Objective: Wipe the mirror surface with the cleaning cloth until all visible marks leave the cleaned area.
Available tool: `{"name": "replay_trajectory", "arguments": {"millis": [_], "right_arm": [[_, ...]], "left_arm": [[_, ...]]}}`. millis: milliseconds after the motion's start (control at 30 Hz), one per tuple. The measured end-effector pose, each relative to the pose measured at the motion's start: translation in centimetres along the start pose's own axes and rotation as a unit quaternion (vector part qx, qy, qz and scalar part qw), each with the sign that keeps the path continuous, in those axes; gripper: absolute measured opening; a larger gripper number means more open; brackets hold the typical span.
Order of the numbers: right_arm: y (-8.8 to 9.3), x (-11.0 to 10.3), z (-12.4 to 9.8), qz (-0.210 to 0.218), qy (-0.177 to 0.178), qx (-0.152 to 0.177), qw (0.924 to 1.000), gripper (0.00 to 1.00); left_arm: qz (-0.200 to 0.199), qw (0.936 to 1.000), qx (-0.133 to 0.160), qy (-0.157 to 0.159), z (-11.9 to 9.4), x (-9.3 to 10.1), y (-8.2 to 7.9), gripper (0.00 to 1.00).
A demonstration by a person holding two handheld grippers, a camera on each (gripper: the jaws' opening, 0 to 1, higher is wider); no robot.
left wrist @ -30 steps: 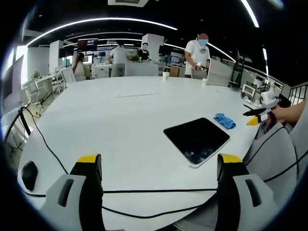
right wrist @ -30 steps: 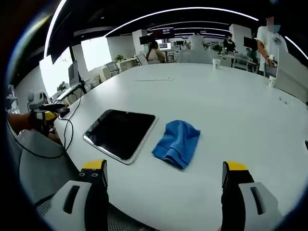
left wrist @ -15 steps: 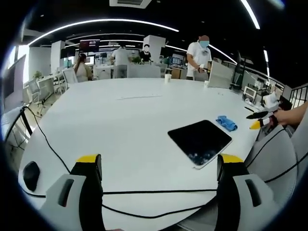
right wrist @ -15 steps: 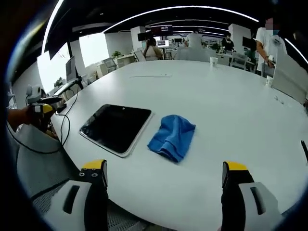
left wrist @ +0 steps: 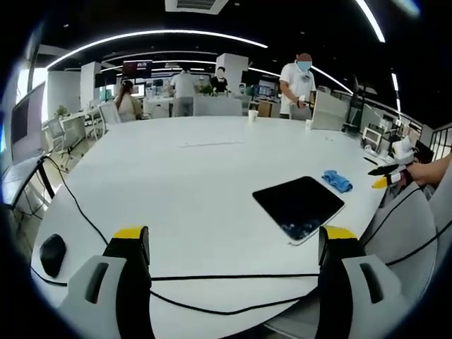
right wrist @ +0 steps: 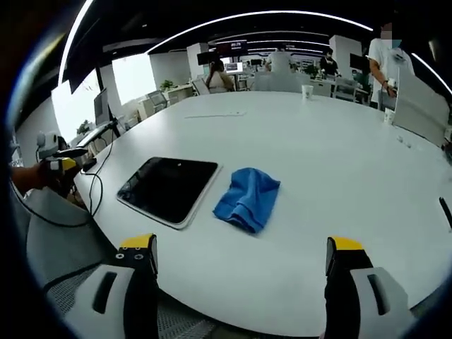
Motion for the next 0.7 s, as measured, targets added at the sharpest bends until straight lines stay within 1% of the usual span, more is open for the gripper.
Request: {"name": "replay_trajectory", "arguments": {"millis": [200,467,700], "right_arm": [[-0.20,-0.08,0.17,0.005,0.003,0.004,1.0000,0.98],[-0.32,-0.22,0.11,0.010,0.005,0.006,0.9999,0.98],[-0.37,-0.23,-0.14,0.016,0.009,0.008,0.9998,0.98]], "left_arm": [[-0.001,1.0000,0.007,0.002,0.21,0.12,-0.34,0.99],[0.006,1.0000,0.002,0.003,0.28,0.14,-0.55,0.99],[0.018,0.9998,-0.005,-0.004,0.49,-0.10,-0.64,0.99]]}}
Point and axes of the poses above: the point that each gripper's makers call its tool centre point, and the gripper's own axes: z roughly forward along the fingers, x roughly to its right, y roughly out of its underside, the point moved 6 cm from there along -z, roughly backward along the fingers, and after that the axes turned 10 degrees about -z, right-handed, at the moved point
